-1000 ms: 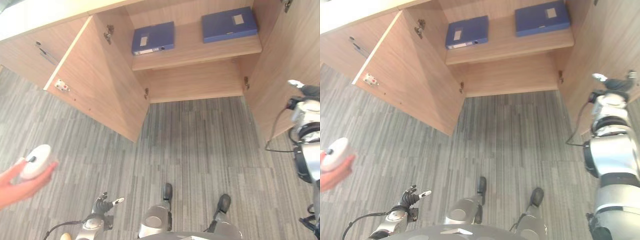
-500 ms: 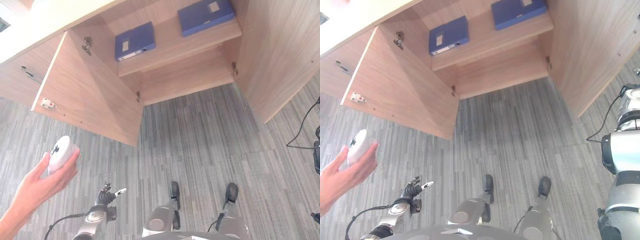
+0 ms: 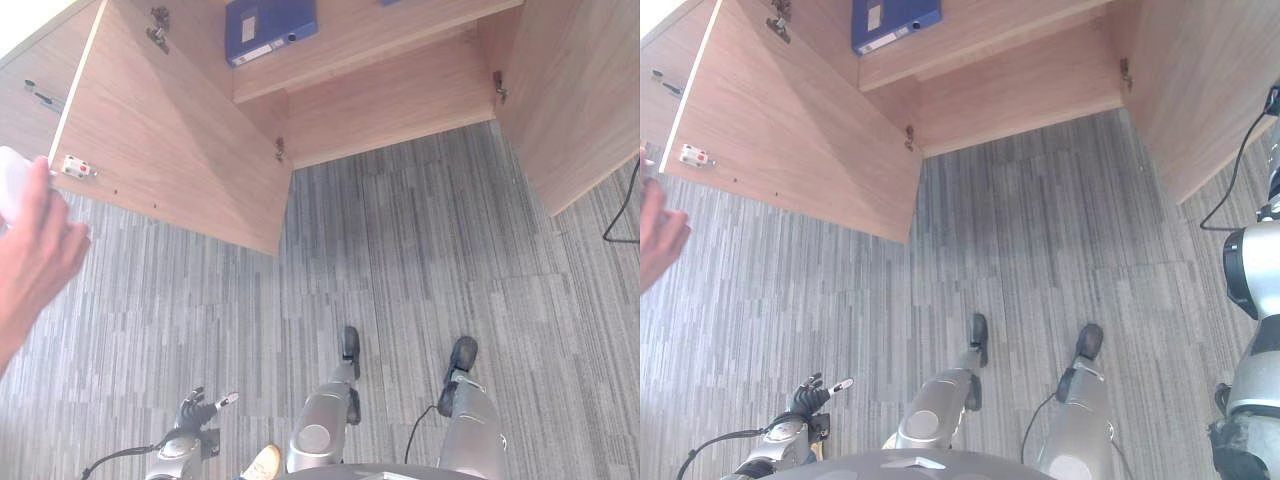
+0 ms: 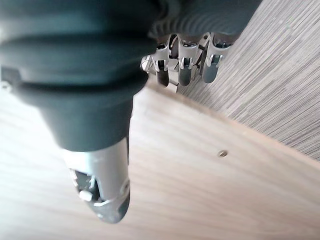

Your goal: Put the empty folder in the office cabinet

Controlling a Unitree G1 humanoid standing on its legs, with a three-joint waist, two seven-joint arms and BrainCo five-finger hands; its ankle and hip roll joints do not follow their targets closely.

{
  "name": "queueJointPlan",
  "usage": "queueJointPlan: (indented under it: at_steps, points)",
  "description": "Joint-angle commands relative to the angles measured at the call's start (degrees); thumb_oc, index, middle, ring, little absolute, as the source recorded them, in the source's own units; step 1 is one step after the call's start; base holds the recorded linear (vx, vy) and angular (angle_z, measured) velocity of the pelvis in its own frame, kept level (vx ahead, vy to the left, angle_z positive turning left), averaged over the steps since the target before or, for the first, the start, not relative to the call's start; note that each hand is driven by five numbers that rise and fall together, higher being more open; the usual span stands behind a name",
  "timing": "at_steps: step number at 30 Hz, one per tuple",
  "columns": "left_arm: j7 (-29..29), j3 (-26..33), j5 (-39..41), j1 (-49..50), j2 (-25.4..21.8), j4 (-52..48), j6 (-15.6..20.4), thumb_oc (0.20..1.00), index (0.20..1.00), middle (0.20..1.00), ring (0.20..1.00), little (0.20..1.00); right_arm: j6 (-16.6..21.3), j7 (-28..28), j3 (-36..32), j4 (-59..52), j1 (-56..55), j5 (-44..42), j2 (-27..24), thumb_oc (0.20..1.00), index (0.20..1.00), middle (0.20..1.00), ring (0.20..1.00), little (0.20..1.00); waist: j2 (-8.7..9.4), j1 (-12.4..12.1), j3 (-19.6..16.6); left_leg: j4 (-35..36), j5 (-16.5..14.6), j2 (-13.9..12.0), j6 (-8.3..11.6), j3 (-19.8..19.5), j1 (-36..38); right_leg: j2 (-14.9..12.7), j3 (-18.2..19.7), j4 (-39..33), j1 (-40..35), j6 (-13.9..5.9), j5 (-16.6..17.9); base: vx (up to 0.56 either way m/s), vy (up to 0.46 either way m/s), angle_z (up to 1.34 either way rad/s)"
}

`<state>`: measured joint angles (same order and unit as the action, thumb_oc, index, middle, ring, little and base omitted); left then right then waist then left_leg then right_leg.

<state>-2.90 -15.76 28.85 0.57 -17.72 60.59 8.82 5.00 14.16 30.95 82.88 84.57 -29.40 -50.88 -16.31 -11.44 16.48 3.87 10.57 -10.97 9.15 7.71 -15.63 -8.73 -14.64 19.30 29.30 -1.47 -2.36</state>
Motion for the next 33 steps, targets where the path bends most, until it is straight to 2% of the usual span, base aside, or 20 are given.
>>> queueJointPlan:
  at_steps: [1,3,7,11,13,14,16,21,22,26,28,30,33]
  points:
    - [1.20,-2.45,-0.98,-1.63,-4.45,1.80,0.40,1.000,1.000,1.000,1.000,1.000,3.28,-0.99,6.89,-1.57,1.32,3.25,-1.19,1.000,1.000,1.000,1.000,1.000,1.11,-1.20,-2.35,1.13,8.16,-7.13,5.08,-2.86,0.67,-2.30,1.84,-2.91,-1.25,-4.60,-0.29,0.00,-0.043,-0.03]
    - [0.83,-2.09,-1.59,-1.46,-4.93,3.02,0.68,1.000,1.000,1.000,1.000,1.000,4.94,-2.54,10.33,-5.30,4.02,3.73,0.05,1.000,1.000,1.000,1.000,1.000,0.31,-2.30,-2.74,1.13,9.40,-7.11,5.35,-2.84,0.46,-2.06,1.90,-3.16,-0.70,-4.43,-0.09,-0.01,-0.039,-0.05]
    - [0.73,-2.00,-1.93,-1.42,-4.94,3.48,0.76,1.000,1.000,1.000,1.000,1.000,5.57,-3.65,11.09,-7.05,3.70,3.03,0.36,1.000,1.000,1.000,1.000,1.000,0.49,-2.17,-2.78,1.13,9.42,-7.05,5.43,-3.34,0.52,-2.16,1.65,-3.40,-1.06,-4.28,-0.18,-0.01,-0.008,-0.14]
    - [1.41,-1.45,-3.10,-3.36,-4.67,5.66,0.87,1.000,1.000,1.000,1.000,1.000,7.11,-6.26,9.88,-14.26,-2.45,1.10,5.23,1.000,1.000,1.000,1.000,1.000,1.03,-1.39,-2.38,1.13,8.82,-7.81,5.21,-2.86,1.64,-1.60,1.50,-3.56,-2.50,-3.97,-0.36,-0.01,-0.012,0.03]
    - [1.81,-1.46,-4.02,-4.18,-4.26,5.87,1.15,1.000,1.000,1.000,1.000,1.000,8.12,-7.59,8.74,-19.10,-6.57,-0.68,7.72,1.000,1.000,1.000,1.000,1.000,1.70,-1.01,-2.01,1.13,8.36,-7.97,5.10,-2.76,2.12,-1.58,1.42,-3.96,-3.19,-4.00,-0.11,0.00,-0.005,-0.02]
    - [1.91,-1.22,-4.30,-4.57,-3.73,5.89,1.24,1.000,1.000,1.000,1.000,1.000,9.30,-8.52,7.27,-26.02,-12.12,-2.67,9.48,1.000,1.000,1.000,1.000,1.000,2.62,-0.32,-1.74,1.13,7.78,-8.07,5.04,-2.74,2.85,-1.75,1.22,-4.82,-4.42,-4.07,0.28,0.00,-0.001,-0.03]
    - [2.09,-0.79,-4.43,-5.05,-3.39,6.04,1.29,1.000,1.000,1.000,1.000,1.000,9.47,-9.35,6.41,-28.25,-15.76,-3.13,10.84,1.000,1.000,1.000,1.000,1.000,3.11,0.22,-1.53,1.13,7.23,-8.14,4.97,-2.56,3.35,-1.79,1.12,-5.35,-5.24,-4.14,0.49,0.01,0.009,-0.06]
    - [3.62,0.89,-5.65,-6.32,-2.67,6.46,1.76,1.000,1.000,1.000,1.000,1.000,9.61,-11.45,8.44,-37.09,-26.38,0.70,18.10,1.000,1.000,1.000,1.000,1.000,5.49,1.66,-1.75,1.13,4.15,-8.41,4.19,-1.98,5.71,-2.13,1.46,-7.75,-8.39,-4.71,2.28,0.03,0.048,-0.02]
    - [4.17,1.74,-5.81,-6.64,-2.65,6.55,1.94,1.000,1.000,1.000,1.000,1.000,9.39,-12.20,9.96,-39.68,-30.25,2.84,21.05,1.000,1.000,1.000,1.000,1.000,6.62,2.06,-2.05,1.13,2.08,-8.15,3.66,-1.59,6.80,-2.74,1.38,-9.10,-10.30,-5.24,3.06,0.03,0.079,0.04]
    - [4.77,2.49,-6.11,-7.38,-3.17,6.56,2.28,1.000,1.000,1.000,1.000,1.000,8.65,-13.09,11.36,-38.62,-32.70,4.76,25.17,1.000,1.000,1.000,1.000,1.000,7.95,1.99,-2.63,1.13,0.30,-7.33,3.06,-1.61,8.07,-3.77,1.06,-11.04,-12.47,-6.11,4.29,0.02,0.106,0.12]
    - [4.84,2.55,-6.01,-8.27,-4.48,6.00,2.64,1.000,1.000,1.000,1.000,1.000,7.71,-13.77,12.81,-37.03,-32.13,6.50,27.73,1.000,1.000,1.000,1.000,1.000,9.19,0.89,-3.13,0.84,-1.02,-6.27,2.57,-1.97,8.38,-5.25,0.43,-12.85,-14.58,-7.15,5.81,0.00,0.159,0.09]
    - [4.96,2.52,-5.94,-8.69,-4.99,5.78,2.70,1.000,1.000,1.000,1.000,1.000,7.65,-13.60,12.67,-36.51,-32.07,6.43,28.28,1.000,1.000,1.000,1.000,1.000,9.55,0.58,-3.18,0.64,-1.29,-5.87,2.40,-2.28,8.34,-5.72,0.33,-13.28,-14.95,-7.38,6.21,-0.01,0.098,0.11]
    - [5.38,2.84,-5.23,-10.03,-7.20,4.61,3.18,1.000,1.000,1.000,1.000,1.000,7.37,-12.91,11.98,-34.09,-31.53,6.80,29.58,1.000,1.000,1.000,1.000,1.000,11.19,-0.83,-3.18,0.38,-1.70,-4.56,2.08,-3.32,7.64,-7.15,-0.46,-14.89,-16.20,-8.03,7.71,-0.01,0.086,0.30]
